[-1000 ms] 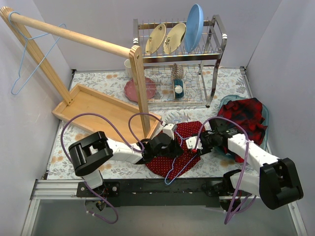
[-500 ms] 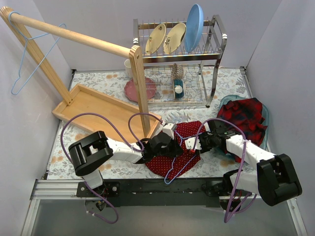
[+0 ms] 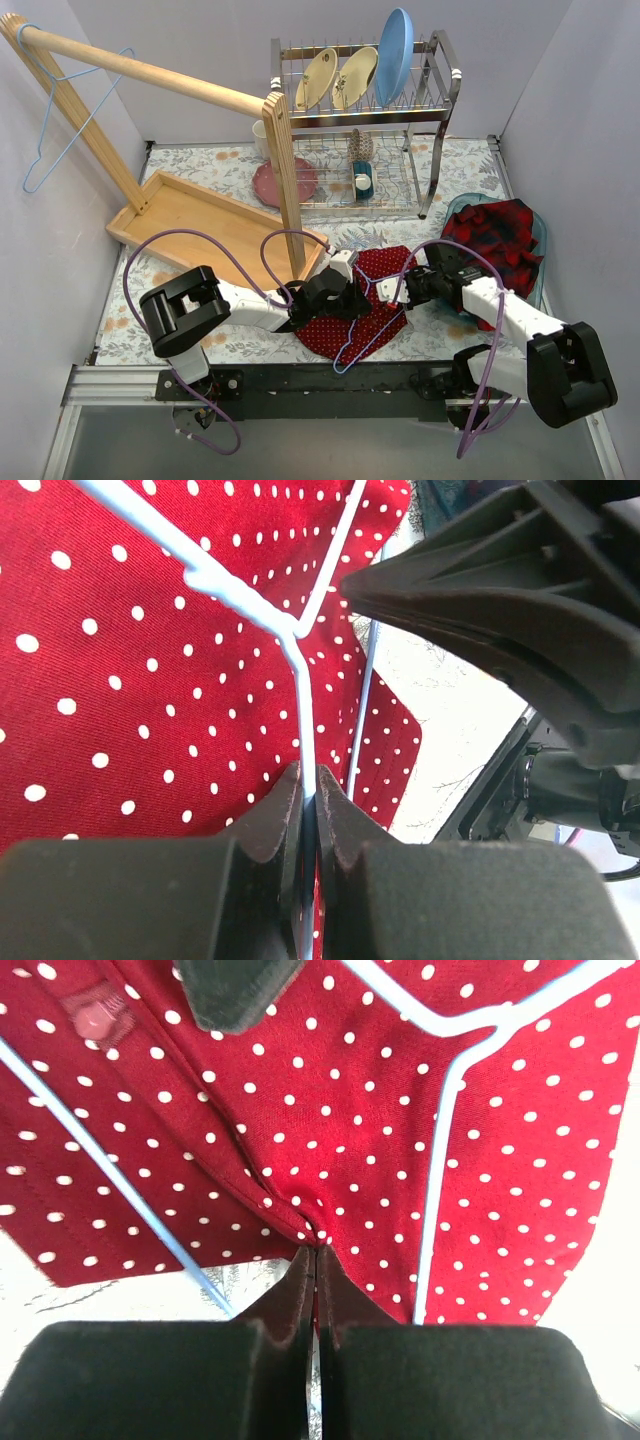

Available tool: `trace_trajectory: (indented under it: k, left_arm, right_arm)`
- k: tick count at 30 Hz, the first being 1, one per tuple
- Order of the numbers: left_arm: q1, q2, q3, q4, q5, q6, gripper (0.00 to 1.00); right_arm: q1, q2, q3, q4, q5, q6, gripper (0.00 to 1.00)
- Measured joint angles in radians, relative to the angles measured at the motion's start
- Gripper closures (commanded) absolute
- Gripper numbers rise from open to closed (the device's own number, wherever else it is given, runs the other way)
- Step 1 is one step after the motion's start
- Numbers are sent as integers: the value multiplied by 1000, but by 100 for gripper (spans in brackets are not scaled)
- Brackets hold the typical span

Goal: Place the skirt on the hanger

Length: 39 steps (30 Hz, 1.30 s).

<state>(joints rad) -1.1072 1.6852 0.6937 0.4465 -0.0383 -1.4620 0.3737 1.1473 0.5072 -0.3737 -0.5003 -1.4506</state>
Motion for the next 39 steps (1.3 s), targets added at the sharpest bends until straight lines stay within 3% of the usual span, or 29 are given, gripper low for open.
trace_trajectory:
  k: [11,18,26,34,38,39]
  left_arm:
    - [3,-14,-3,-48,-34,19,100]
    - [5,-50,-12,-108,-64,52,100]
    - [8,-147,-26,-204,-88,120,100]
    - [22,-216,-72,-266,-109,173,100]
    - [22,-216,-95,-270,-104,192,100]
    - [22,-216,-98,-271,-103,195,100]
  right_arm:
    - [2,-151,40,-233,-96,2,99]
    - [8,-212,75,-379,-50,9,99]
    - [8,-304,37,-385,76,50,99]
    - [8,-317,16,-410,107,66,98]
    - [8,-282,-16,-425,116,79,58]
    - [8,-280,-16,-430,113,83,52]
